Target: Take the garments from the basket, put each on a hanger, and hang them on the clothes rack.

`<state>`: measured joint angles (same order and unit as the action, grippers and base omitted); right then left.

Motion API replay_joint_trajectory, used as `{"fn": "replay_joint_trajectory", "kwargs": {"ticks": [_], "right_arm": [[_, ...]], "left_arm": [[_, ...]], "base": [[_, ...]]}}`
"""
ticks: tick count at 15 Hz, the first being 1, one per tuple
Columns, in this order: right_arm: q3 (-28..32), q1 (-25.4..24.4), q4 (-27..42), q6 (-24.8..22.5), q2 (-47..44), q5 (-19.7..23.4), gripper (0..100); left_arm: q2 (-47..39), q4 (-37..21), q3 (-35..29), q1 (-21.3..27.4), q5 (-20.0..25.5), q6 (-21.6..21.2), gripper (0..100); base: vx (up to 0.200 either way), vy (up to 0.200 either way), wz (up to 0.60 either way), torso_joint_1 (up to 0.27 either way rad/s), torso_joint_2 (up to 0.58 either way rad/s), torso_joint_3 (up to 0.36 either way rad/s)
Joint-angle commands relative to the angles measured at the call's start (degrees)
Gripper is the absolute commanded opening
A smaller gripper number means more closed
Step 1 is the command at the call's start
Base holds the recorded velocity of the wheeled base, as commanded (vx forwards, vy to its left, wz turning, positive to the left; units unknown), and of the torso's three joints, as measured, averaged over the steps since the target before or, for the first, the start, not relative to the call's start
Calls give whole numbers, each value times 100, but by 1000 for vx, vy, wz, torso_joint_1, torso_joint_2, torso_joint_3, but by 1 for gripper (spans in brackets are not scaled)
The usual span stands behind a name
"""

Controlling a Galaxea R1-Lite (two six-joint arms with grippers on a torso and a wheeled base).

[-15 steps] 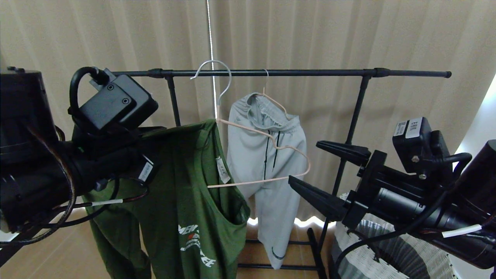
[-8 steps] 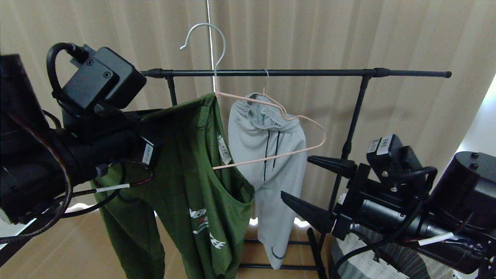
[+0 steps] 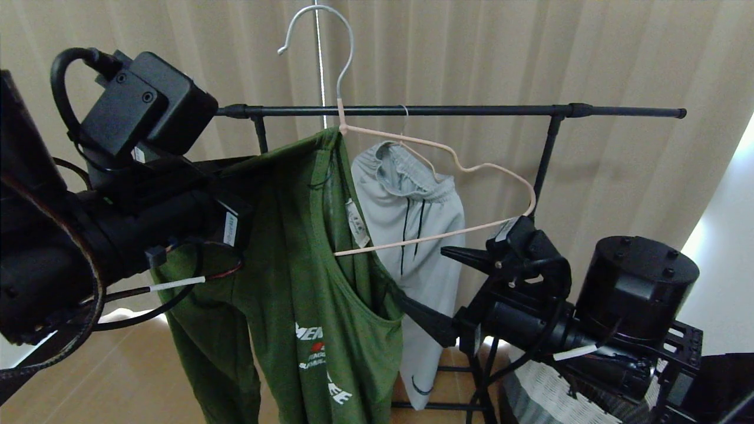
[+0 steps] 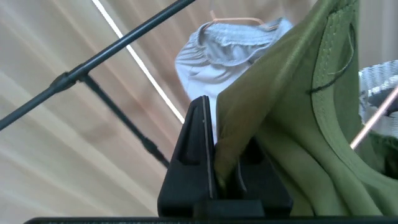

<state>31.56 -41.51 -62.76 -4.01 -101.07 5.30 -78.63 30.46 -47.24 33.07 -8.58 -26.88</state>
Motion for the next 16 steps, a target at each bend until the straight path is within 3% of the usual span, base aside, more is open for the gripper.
{"fn": "replay_joint_trajectory", "kwargs": {"ticks": [1, 5, 9, 11, 14, 15, 16], "right_arm": [[157, -6, -8, -3, -325, -3, 100], [17, -6, -35, -3, -589, -240, 100], [-440, 55, -8, -74, -238, -539, 100], [-678, 310, 9, -241, -9, -609, 100], [-906, 1259, 18, -715, 360, -645, 100], [-906, 1259, 18, -715, 360, -645, 100], [-845, 1795, 35, -742, 562, -636, 100]], "left_arm": [[14, 3, -13, 112, -3, -1, 0], [49, 3, -22, 156, -3, 7, 0], [137, 3, 48, 120, -21, 7, 0], [173, 3, 92, 120, -21, 7, 0], [313, -5, 250, 85, -21, -10, 0], [313, -5, 250, 85, -21, -10, 0], [401, -5, 461, 85, -21, -10, 0]], "base": [[0, 0, 0, 0, 0, 0], [0, 0, 0, 0, 0, 0], [0, 0, 0, 0, 0, 0], [0, 0, 0, 0, 0, 0], [0, 0, 0, 0, 0, 0], [0, 0, 0, 0, 0, 0], [0, 0, 0, 0, 0, 0]]}}
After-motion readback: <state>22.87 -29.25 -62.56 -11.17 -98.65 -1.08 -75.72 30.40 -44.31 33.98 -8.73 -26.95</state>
